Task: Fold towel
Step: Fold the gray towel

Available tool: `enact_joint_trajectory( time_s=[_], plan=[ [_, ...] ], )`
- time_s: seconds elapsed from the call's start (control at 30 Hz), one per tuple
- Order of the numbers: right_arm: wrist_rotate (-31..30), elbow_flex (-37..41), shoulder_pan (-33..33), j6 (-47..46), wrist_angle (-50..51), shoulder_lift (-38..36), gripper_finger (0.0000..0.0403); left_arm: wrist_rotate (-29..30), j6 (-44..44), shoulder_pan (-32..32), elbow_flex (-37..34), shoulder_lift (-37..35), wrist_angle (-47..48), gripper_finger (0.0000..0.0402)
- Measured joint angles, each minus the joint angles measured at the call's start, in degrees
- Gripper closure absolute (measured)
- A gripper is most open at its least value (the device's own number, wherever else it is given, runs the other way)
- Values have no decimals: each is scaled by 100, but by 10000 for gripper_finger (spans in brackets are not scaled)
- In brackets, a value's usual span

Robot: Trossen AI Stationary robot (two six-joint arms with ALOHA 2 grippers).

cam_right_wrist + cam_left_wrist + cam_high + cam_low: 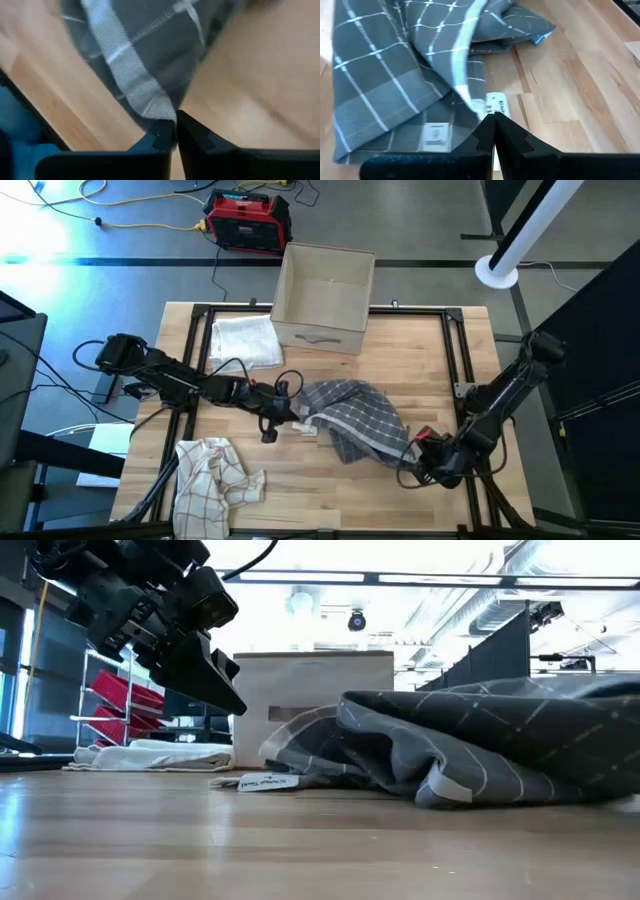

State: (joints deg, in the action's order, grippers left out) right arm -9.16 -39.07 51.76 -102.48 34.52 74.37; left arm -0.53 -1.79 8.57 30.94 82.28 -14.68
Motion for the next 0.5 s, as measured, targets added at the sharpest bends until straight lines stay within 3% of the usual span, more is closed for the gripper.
enact_joint_trajectory(
  time_s=[0.17, 0.3, 0.5],
  plan=[
    [797, 437, -10, -649, -305, 0, 315, 9, -161, -40, 0, 0, 2, 402],
    [585, 165, -103, -171, -150, -39, 280, 15, -158, -40, 0, 0, 40, 402],
    [198, -1155, -640, 1223, 1048, -85, 282, 15, -159, -40, 0, 0, 314, 402]
  ],
)
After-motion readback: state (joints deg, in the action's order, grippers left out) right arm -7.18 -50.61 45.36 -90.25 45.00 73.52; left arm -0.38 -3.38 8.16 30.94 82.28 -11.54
